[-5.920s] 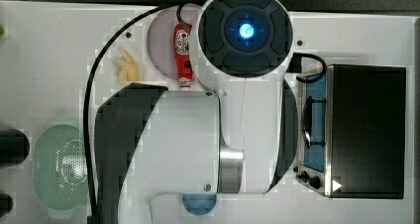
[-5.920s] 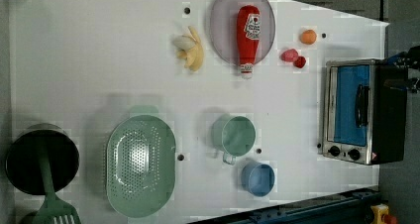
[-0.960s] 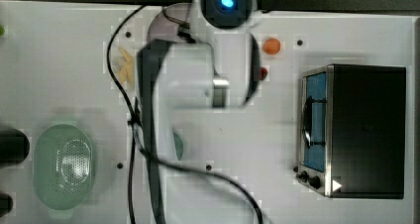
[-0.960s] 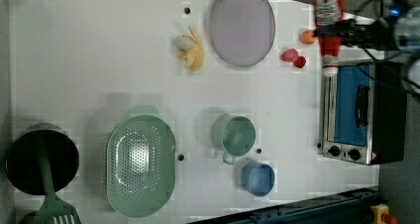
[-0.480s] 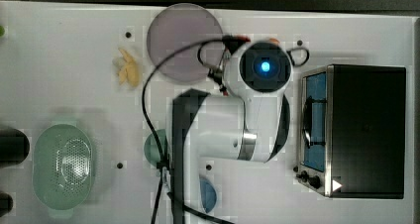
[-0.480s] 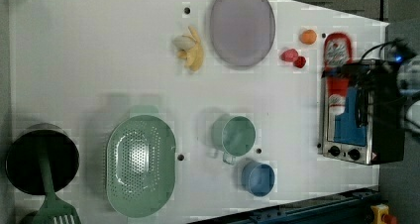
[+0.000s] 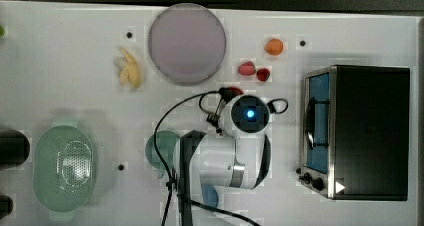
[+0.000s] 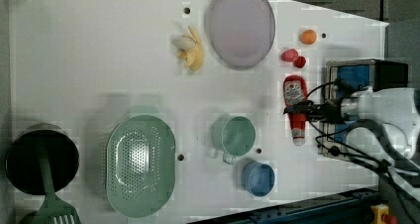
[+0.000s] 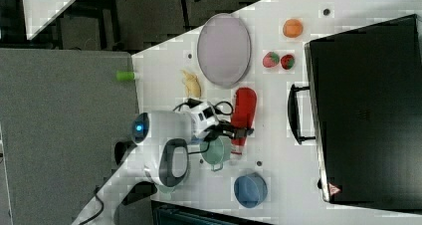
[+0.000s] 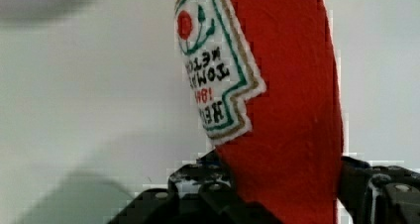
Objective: Pick ketchup from plate and place it on table.
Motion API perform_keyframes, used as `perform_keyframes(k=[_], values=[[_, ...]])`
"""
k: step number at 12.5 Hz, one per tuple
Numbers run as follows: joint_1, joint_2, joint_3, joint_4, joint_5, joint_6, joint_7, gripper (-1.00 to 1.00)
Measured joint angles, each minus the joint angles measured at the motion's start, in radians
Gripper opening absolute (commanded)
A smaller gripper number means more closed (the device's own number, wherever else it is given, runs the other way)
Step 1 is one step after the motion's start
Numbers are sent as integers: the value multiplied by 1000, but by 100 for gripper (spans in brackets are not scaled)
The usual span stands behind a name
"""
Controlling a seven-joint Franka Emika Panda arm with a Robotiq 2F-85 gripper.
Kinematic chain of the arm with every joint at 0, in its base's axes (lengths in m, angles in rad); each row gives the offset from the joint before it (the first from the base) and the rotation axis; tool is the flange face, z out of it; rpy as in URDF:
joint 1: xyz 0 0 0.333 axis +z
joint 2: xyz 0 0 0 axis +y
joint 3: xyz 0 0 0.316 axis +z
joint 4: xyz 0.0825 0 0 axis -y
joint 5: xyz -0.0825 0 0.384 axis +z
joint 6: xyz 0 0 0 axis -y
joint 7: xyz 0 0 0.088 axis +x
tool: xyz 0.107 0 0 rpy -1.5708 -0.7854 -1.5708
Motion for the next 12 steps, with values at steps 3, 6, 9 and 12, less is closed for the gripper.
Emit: perform_keyframes(k=[3,6,9,12], values=[[8,85,-1,-12,0,33,1,21],[11,146,-1,-14,-1,116,1,68],[9,144,1,-10,1,111,0,100],[7,69,6,16,-4,39,29,100]])
